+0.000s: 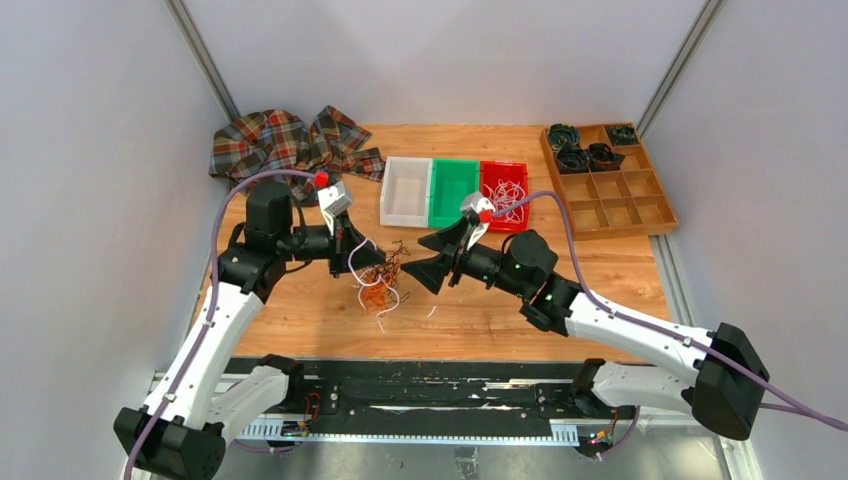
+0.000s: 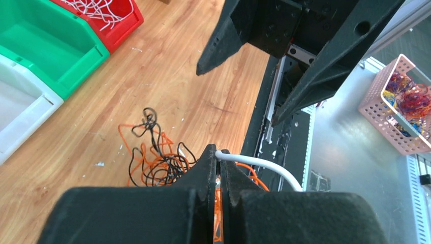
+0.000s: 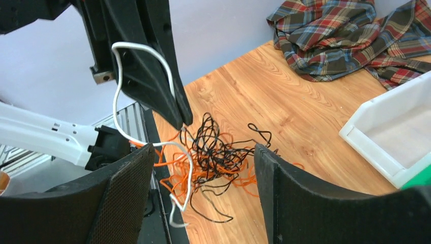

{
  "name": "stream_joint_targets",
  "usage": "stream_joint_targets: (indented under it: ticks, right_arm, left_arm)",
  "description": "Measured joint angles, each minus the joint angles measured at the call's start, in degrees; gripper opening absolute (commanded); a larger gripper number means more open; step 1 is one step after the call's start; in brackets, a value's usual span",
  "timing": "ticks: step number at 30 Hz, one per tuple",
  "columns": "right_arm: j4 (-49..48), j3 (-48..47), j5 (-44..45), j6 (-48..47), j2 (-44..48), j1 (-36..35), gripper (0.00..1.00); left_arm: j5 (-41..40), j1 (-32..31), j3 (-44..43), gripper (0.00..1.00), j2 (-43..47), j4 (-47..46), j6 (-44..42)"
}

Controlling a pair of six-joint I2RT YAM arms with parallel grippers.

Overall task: Untangle the cables
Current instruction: Untie the cable.

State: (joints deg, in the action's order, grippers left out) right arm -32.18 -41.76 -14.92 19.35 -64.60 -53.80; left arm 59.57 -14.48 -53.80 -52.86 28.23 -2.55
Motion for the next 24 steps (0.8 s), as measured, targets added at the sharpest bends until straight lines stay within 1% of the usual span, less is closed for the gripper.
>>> stream_joint_targets:
  ticks: [3, 7, 16, 24]
  right_arm:
    - [-2.6, 2.1, -1.6, -0.8, 0.8, 0.1, 0.71]
    - [-5.8, 1.4, -3.4, -2.0, -2.6, 0.1, 0.71]
    - [-10.2, -7.9, -8.0, -3.0, -15.7, -1.1, 0.72]
    - [-15.0, -9.5, -6.7, -2.4, -23.2, -2.2, 0.64]
  left_arm:
    - [0.1, 0.0, -0.6, 0.01, 0.0, -1.0, 1.9]
    - [0.7, 0.0, -1.3, 0.01, 0.0, -2.1, 4.1]
    - [1.3, 0.0, -2.1, 0.01, 0.0, -3.2, 6.6]
    - [1.4, 0.0, -3.8, 0.01, 0.0, -3.9, 8.2]
